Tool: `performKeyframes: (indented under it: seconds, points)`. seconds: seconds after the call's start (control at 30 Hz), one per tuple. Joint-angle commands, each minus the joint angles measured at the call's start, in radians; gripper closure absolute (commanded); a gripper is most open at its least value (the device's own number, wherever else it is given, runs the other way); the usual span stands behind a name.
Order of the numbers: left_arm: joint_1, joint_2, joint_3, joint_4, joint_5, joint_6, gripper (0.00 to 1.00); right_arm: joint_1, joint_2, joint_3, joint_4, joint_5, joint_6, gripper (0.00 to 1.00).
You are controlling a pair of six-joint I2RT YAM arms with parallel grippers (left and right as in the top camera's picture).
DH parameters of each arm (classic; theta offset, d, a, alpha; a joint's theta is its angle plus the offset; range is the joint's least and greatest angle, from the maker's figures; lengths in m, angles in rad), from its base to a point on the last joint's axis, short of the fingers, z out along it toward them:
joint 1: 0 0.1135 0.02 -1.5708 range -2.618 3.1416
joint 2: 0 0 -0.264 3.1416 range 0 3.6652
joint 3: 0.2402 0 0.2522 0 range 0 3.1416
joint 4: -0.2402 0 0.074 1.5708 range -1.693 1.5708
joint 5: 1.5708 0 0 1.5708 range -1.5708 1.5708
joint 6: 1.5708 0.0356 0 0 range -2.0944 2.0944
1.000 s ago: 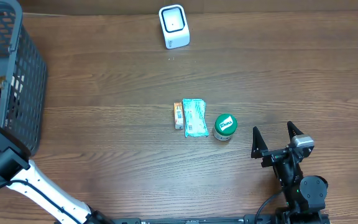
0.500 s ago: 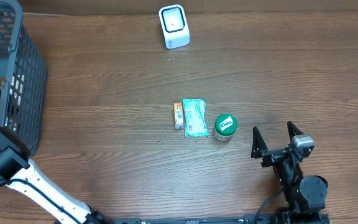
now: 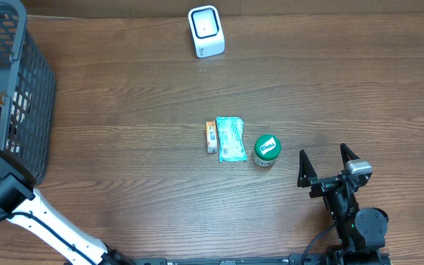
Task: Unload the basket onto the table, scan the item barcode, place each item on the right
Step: 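Lower the left gripper into the basket and grasp the red-and-white snack bag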
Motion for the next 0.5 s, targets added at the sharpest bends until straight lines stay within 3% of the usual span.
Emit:
performKeyframes:
  seconds: [0.0, 0.47]
  points:
    - [0.008, 0.082, 0.026, -0.021, 0.07, -0.056, 0.96, -0.006, -0.01, -0.011, 0.003, 0.013, 0.007, 0.0]
    - [0.008, 0.081, 0.493, -0.245, 0.126, -0.205, 0.96, -0.006, -0.01, -0.011, 0.003, 0.013, 0.007, 0.0]
